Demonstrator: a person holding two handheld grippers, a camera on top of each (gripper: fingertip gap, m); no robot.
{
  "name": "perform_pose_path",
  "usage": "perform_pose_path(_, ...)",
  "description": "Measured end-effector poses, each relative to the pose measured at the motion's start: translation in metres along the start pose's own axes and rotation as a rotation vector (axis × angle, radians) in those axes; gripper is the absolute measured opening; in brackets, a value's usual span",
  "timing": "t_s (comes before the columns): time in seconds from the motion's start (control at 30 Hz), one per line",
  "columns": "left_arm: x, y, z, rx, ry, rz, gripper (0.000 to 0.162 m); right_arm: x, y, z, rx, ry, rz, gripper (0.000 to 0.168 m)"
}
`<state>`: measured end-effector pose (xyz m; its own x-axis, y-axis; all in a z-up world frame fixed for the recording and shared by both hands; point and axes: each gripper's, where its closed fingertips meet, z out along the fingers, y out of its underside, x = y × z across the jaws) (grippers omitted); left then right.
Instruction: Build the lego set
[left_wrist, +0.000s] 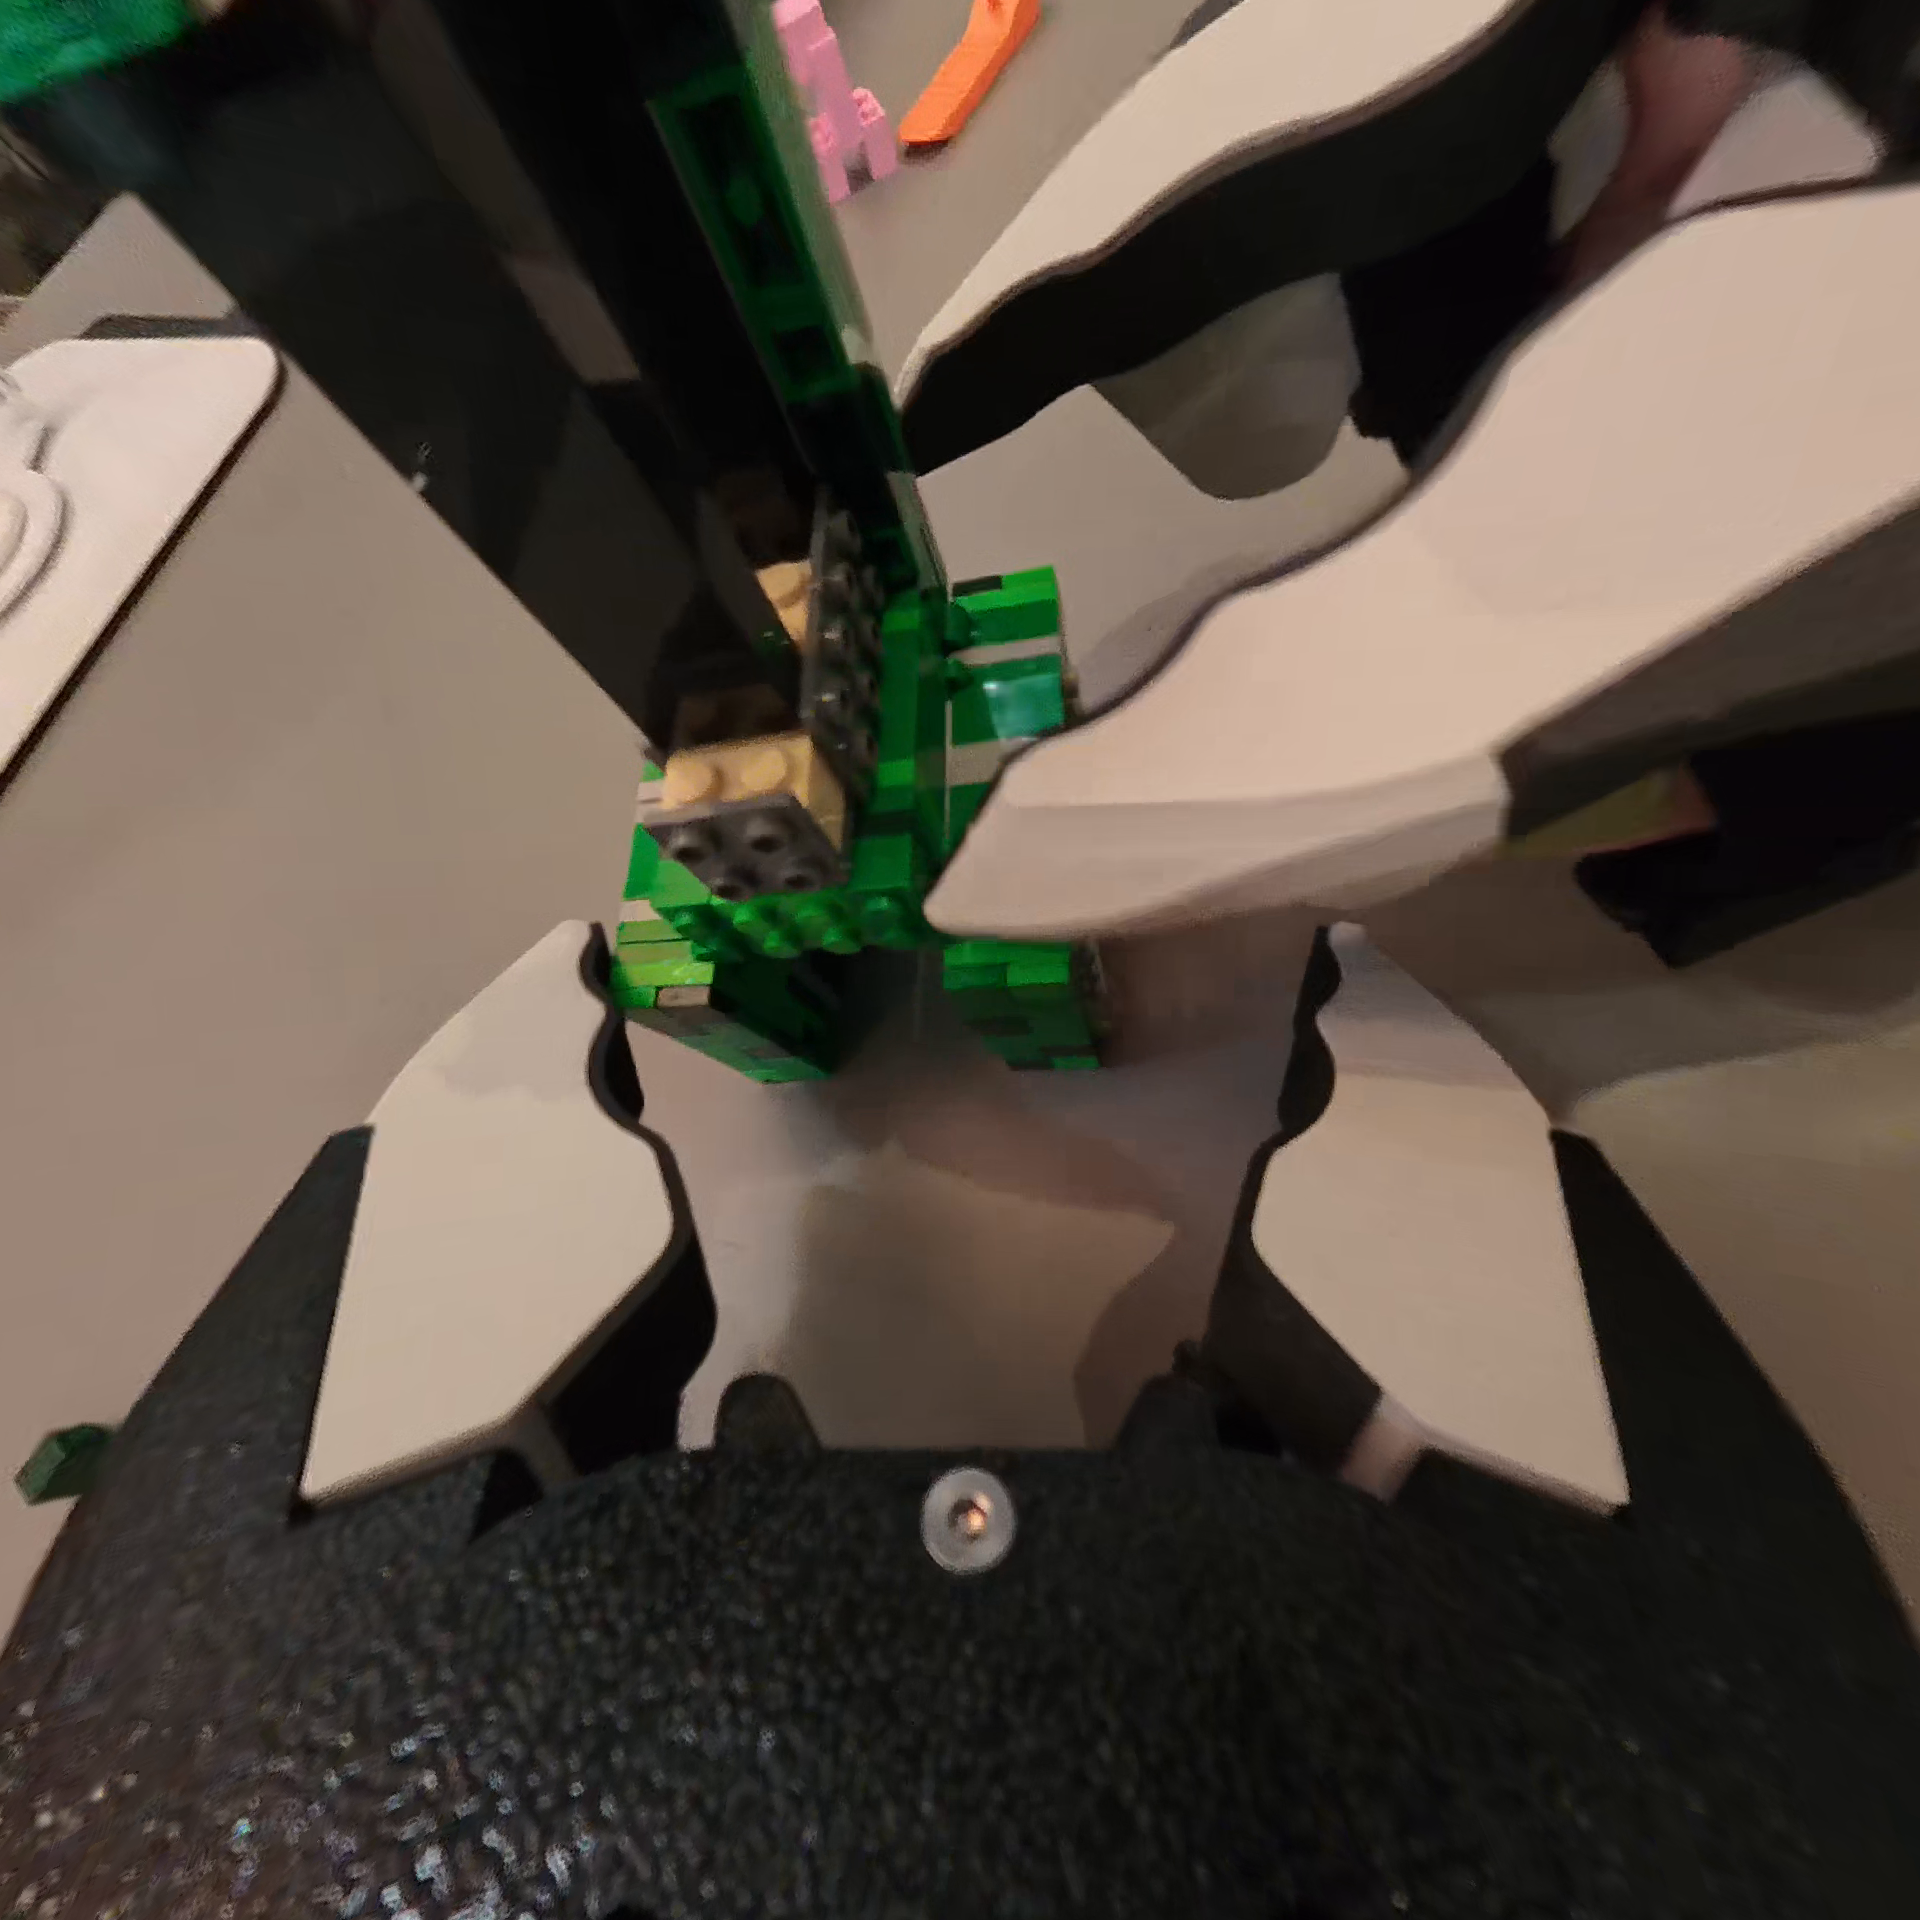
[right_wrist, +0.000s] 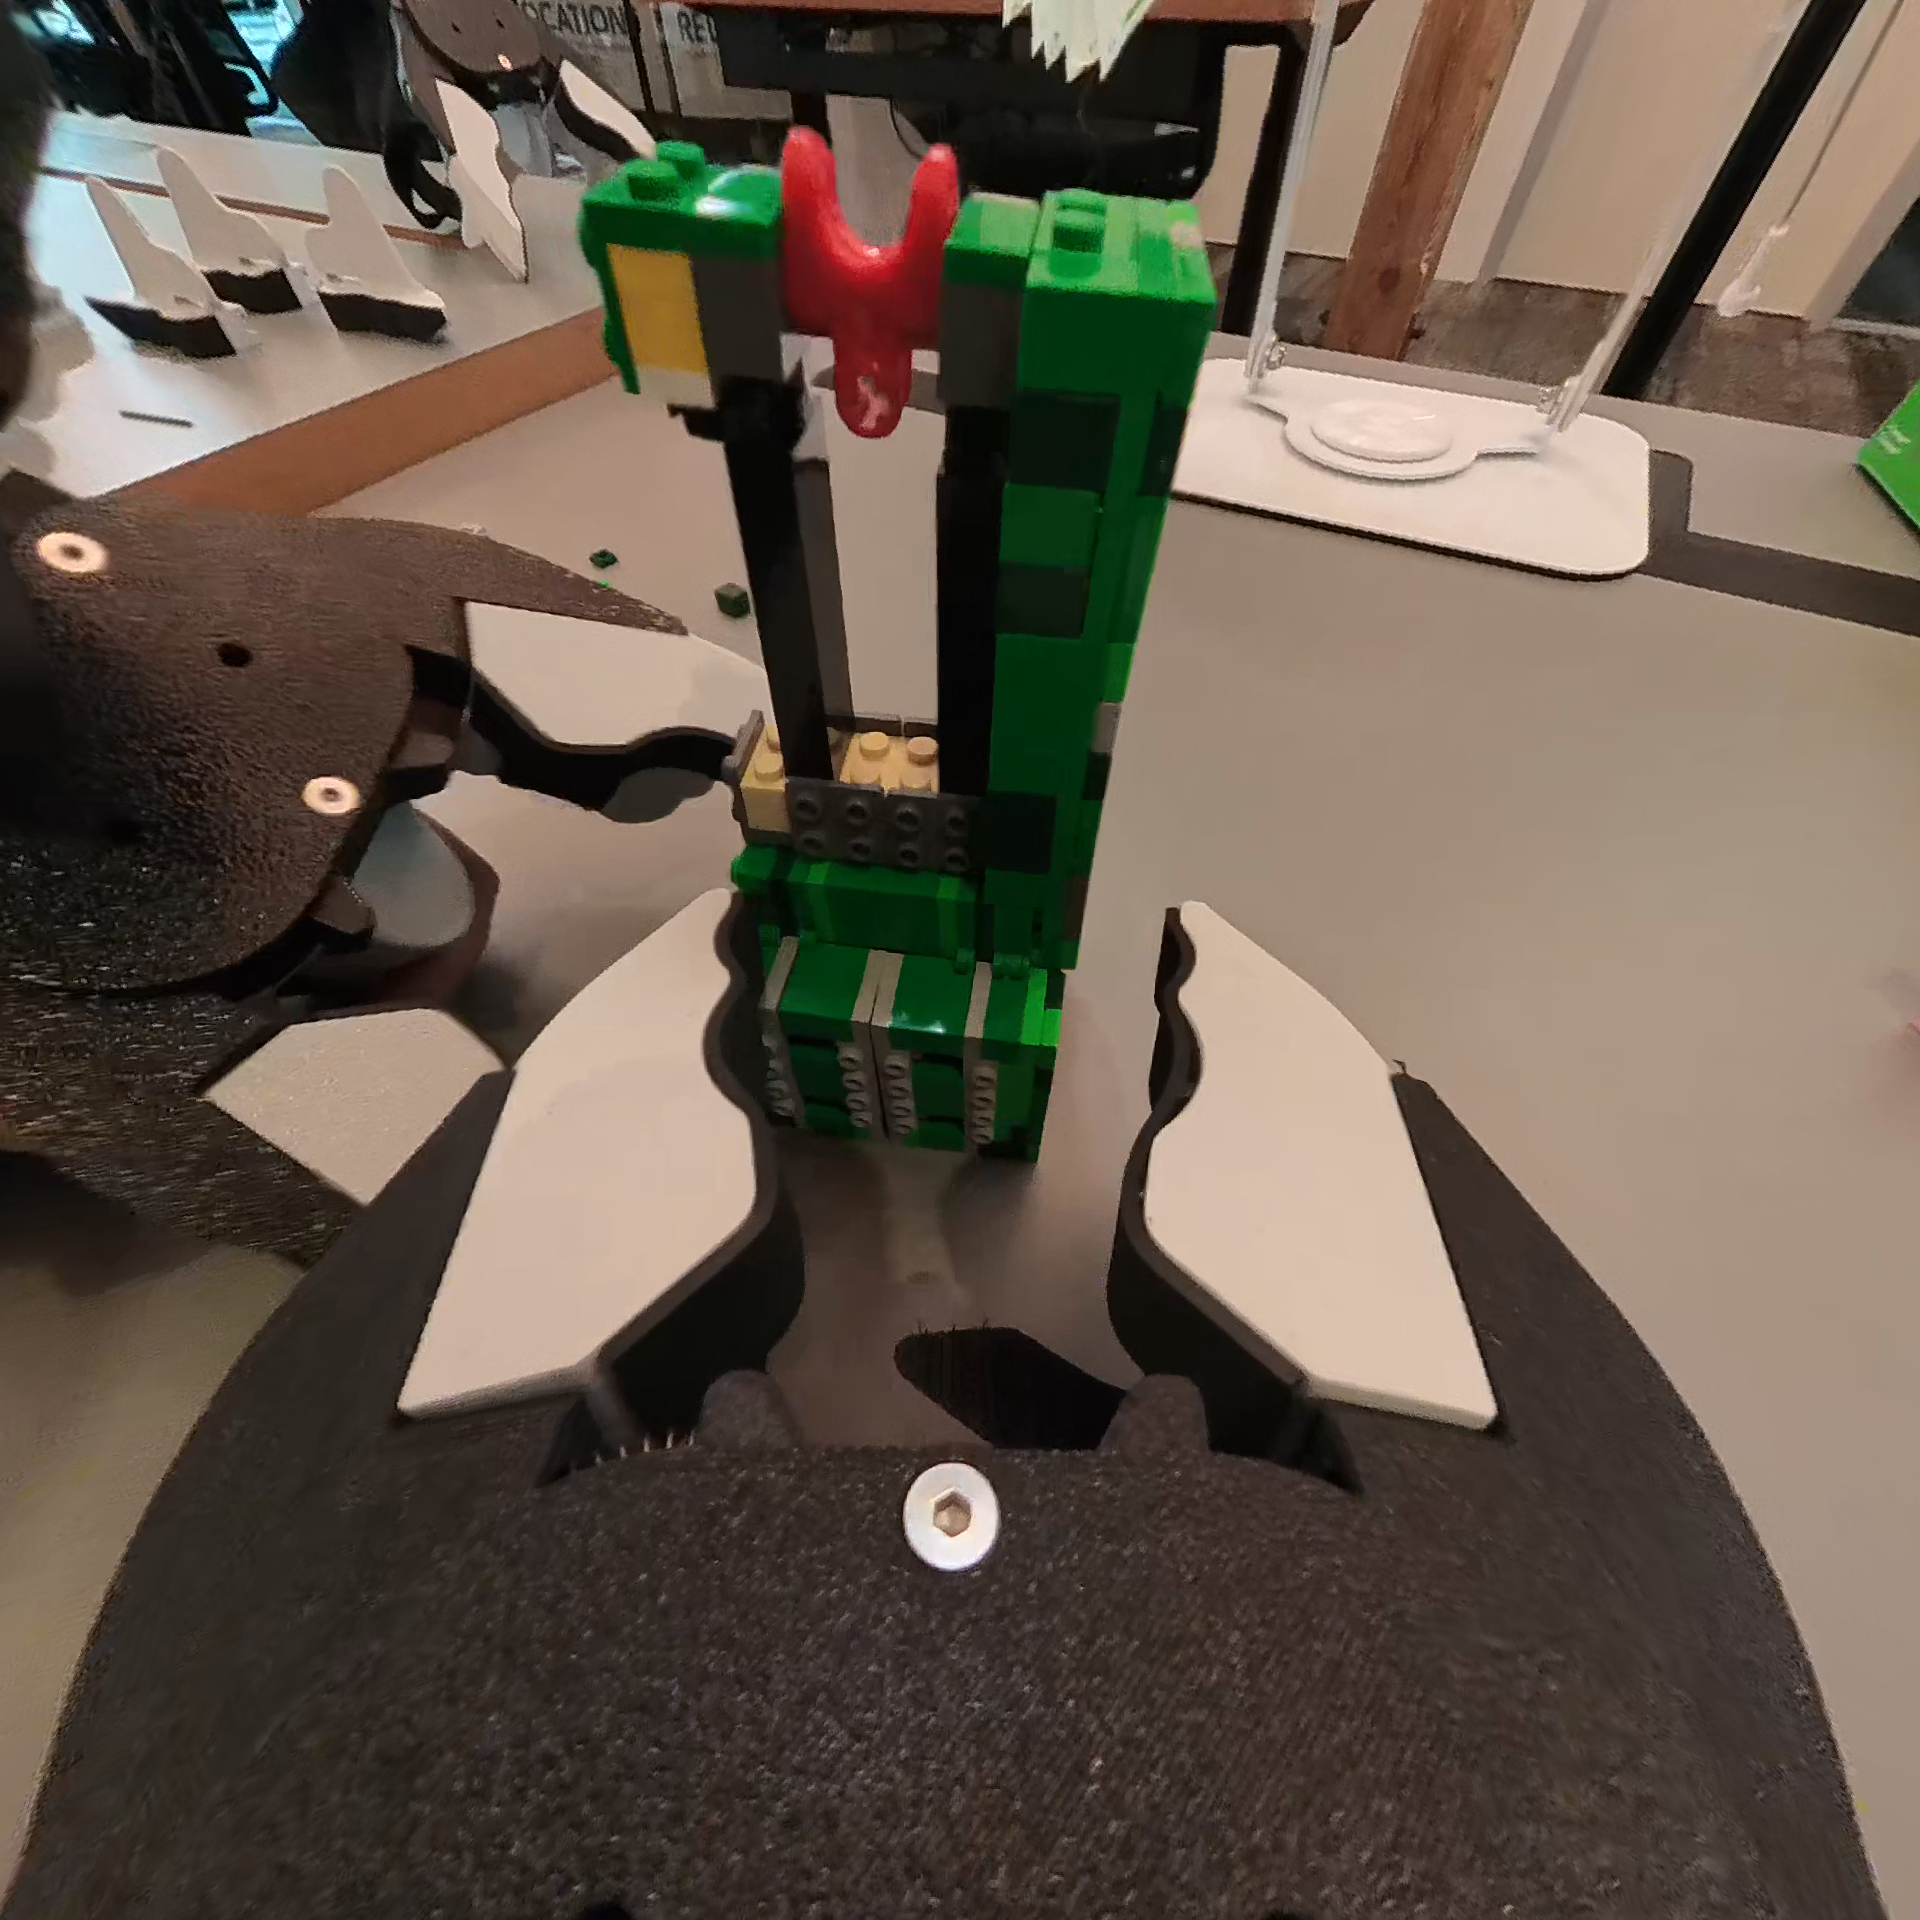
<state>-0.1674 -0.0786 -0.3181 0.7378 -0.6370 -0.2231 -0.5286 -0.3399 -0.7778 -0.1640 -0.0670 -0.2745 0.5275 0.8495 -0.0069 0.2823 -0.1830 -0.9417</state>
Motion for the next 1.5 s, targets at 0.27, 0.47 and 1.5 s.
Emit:
perform_pose_path(0.27, 0.000, -0.003, 0.005, -0.008, 0.001, -0.008, 0.121, 0.001, 0.000, -0.001, -0.017, 0.060, 0.055, 0.076)
perform_pose_path(0.47, 0.005, -0.003, 0.004, -0.022, -0.027, -0.036, 0.120, 0.003, 0.001, -0.001, -0.029, 0.072, 0.063, 0.070)
perform_pose_path(1.5, 0.011, 0.004, 0.000, -0.042, 0.028, -0.070, 0.115, 0.007, 0.006, 0.011, -0.121, -0.038, -0.006, 0.070)
